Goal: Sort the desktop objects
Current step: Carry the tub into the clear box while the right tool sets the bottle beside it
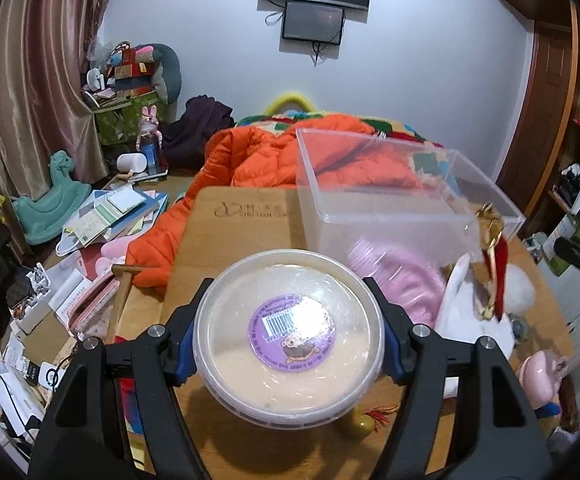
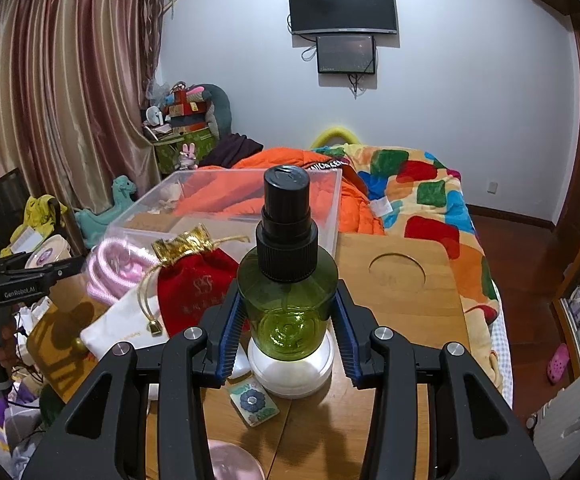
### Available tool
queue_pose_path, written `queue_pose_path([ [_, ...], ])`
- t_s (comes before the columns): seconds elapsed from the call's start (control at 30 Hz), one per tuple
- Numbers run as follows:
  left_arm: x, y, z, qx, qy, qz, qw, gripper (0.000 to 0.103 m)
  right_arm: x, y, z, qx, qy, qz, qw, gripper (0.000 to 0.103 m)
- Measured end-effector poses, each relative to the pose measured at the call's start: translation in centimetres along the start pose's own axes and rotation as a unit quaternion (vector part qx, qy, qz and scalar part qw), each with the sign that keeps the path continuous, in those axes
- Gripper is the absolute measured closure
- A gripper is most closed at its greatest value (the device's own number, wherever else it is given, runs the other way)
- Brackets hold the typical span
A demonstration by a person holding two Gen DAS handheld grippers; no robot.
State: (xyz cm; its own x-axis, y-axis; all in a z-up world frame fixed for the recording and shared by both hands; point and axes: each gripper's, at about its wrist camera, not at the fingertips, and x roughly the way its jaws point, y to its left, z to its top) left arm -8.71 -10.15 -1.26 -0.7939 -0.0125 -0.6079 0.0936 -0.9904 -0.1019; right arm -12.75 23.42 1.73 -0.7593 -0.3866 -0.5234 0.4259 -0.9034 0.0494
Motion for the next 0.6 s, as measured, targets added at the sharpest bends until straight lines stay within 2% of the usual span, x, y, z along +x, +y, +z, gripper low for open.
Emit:
queue_pose_path([
  [0.2, -1.6, -0.6, 1.6, 0.016, -0.020, -0.003, 0.9997, 0.034, -0.5, 0.2, 0.6, -0.004, -0.003, 0.006, 1.000, 0.065],
  [0.6, -2.7, -2.2, 5.5, 0.037, -0.034, -0.053, 0.9973, 0.034, -0.3, 0.0, 2.5, -0.016, -0.003, 0.010, 1.000, 0.065],
])
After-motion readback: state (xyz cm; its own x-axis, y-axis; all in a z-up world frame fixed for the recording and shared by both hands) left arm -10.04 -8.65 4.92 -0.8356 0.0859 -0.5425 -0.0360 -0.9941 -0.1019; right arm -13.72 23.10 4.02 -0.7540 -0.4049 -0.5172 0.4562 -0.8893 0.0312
